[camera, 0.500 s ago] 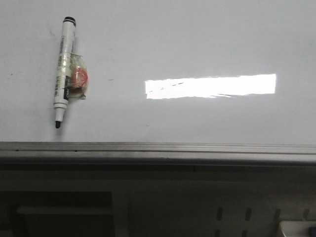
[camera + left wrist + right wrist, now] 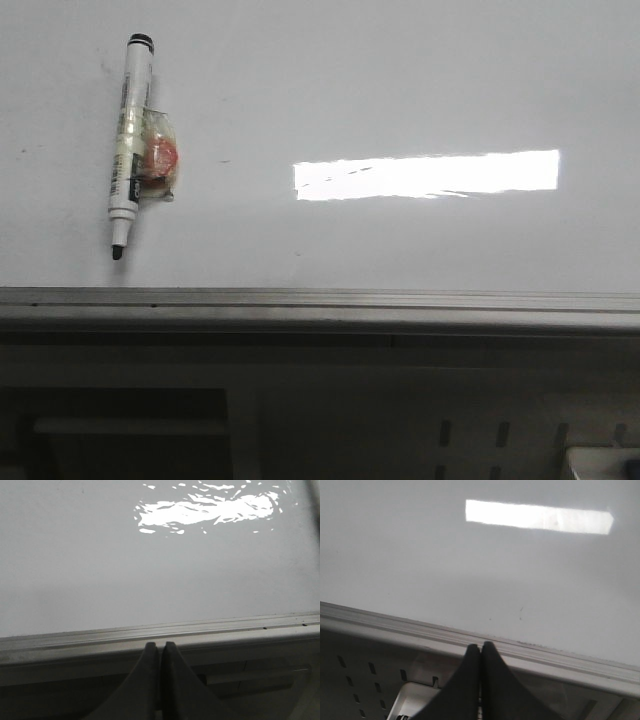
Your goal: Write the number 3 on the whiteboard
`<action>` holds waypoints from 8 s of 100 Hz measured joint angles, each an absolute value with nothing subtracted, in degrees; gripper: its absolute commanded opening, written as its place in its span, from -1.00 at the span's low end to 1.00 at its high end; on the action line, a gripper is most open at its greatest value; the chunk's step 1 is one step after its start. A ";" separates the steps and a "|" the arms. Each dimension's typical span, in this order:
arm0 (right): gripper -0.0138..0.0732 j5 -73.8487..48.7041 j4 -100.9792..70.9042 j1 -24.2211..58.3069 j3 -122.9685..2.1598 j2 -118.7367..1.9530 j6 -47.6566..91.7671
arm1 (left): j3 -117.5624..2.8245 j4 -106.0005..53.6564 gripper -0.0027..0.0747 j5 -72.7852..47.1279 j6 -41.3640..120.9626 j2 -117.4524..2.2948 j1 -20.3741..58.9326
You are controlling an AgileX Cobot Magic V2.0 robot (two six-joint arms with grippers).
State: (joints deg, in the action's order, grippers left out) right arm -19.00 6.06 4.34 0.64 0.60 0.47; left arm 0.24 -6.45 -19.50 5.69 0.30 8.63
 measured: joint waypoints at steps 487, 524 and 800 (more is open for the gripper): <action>-0.52 -29.00 -13.59 56.22 -60.36 -69.45 29.44 | -53.37 -19.01 -0.98 -48.11 65.47 -61.34 43.24; -0.84 -28.91 -12.36 56.01 -60.39 -69.45 29.84 | -53.37 -19.89 -0.18 -48.91 64.31 -61.34 43.28; -0.81 -23.45 -12.18 34.24 -51.39 -68.37 27.89 | -32.83 -26.59 -0.98 -33.45 36.21 -18.75 17.26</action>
